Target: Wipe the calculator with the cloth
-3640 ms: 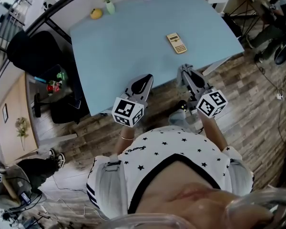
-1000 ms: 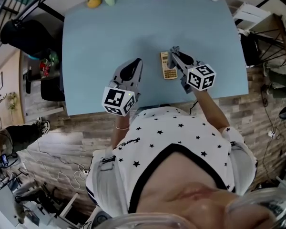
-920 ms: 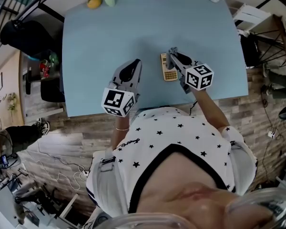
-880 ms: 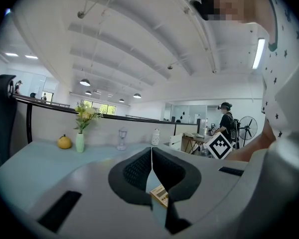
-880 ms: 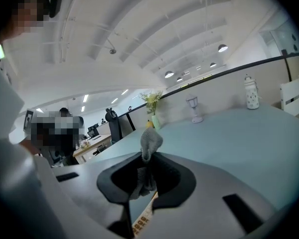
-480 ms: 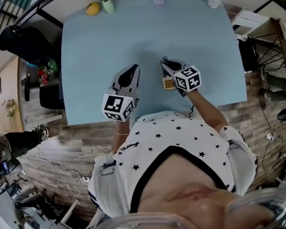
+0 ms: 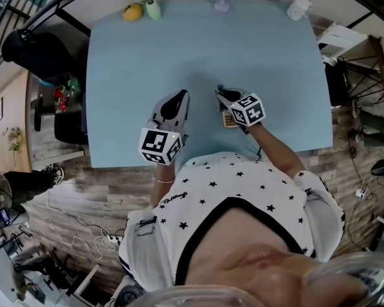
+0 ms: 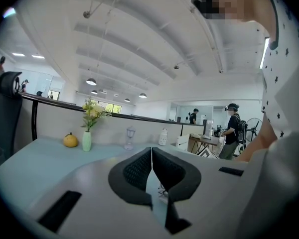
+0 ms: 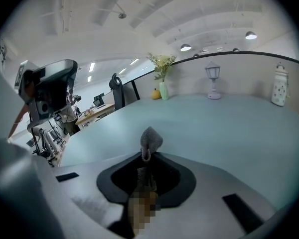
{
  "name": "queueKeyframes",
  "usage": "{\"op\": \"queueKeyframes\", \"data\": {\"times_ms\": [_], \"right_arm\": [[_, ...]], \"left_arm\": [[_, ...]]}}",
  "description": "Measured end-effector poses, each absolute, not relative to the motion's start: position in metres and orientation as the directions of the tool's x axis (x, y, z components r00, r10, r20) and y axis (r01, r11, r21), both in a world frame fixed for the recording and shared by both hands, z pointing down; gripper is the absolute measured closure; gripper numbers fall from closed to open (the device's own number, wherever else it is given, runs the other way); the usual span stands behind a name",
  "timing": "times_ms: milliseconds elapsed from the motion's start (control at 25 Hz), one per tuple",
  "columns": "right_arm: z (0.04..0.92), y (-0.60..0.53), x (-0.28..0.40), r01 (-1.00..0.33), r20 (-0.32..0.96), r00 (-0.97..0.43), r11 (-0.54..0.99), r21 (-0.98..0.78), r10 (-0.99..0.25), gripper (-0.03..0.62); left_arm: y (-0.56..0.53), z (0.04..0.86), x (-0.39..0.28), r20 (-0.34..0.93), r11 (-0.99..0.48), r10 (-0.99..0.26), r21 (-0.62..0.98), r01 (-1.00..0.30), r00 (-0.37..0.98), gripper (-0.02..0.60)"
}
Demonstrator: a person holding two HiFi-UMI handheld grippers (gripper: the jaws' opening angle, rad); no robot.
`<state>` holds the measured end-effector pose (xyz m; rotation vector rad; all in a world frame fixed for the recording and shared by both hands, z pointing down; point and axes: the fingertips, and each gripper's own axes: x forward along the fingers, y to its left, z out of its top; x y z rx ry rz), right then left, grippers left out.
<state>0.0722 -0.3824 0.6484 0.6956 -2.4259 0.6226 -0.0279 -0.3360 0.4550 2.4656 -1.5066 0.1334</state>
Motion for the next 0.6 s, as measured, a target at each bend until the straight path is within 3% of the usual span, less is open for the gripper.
{"op": "queueKeyframes", "data": {"times_ms": [600], "right_arm": [[0.653, -0.393, 0.088, -0.628, 0.619, -0.694, 0.731, -0.269, -0.368, 0.543]], "left_arm": [[-0.331, 0.455, -0.024, 0.223, -0.443, -0.855, 0.154, -0.883, 0.468, 0.551]]}}
